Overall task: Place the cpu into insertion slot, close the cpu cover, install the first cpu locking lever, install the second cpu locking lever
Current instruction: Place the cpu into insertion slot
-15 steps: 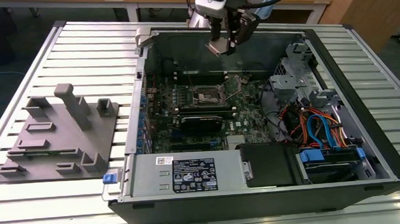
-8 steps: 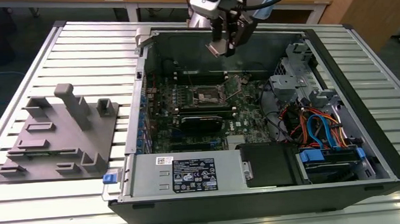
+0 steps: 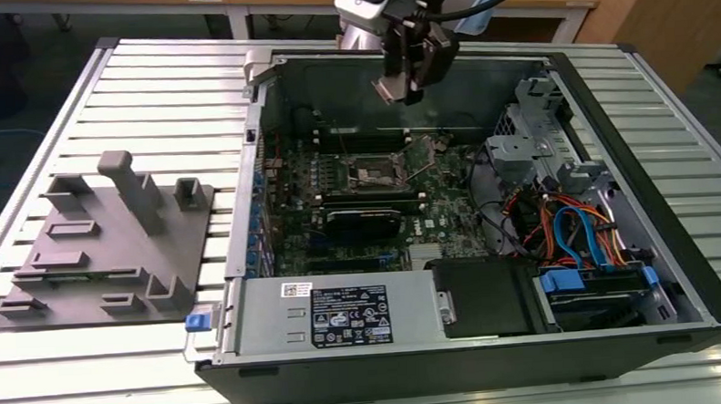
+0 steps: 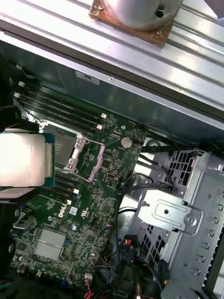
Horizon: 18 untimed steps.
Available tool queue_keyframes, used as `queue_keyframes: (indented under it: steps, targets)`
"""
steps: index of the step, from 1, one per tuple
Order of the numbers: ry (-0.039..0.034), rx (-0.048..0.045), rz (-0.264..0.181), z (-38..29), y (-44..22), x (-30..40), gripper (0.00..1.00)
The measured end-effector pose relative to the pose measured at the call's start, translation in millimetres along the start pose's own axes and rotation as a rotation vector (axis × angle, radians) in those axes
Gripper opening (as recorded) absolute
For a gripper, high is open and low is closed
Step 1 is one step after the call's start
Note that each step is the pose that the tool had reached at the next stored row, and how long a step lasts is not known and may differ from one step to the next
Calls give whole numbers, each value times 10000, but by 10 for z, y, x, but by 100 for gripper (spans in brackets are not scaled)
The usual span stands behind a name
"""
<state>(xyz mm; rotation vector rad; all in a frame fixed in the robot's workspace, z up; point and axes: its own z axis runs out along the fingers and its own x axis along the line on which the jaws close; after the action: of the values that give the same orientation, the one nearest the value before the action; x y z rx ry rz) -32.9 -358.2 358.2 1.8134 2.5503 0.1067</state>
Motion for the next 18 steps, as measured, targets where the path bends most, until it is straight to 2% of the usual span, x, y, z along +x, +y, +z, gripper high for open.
queue_keyframes:
  steps: [9, 18]
  targets:
    - [-70, 4, 866, 25, 0, 3, 54]
    - [-72, 3, 901, 29, 0, 3, 54]
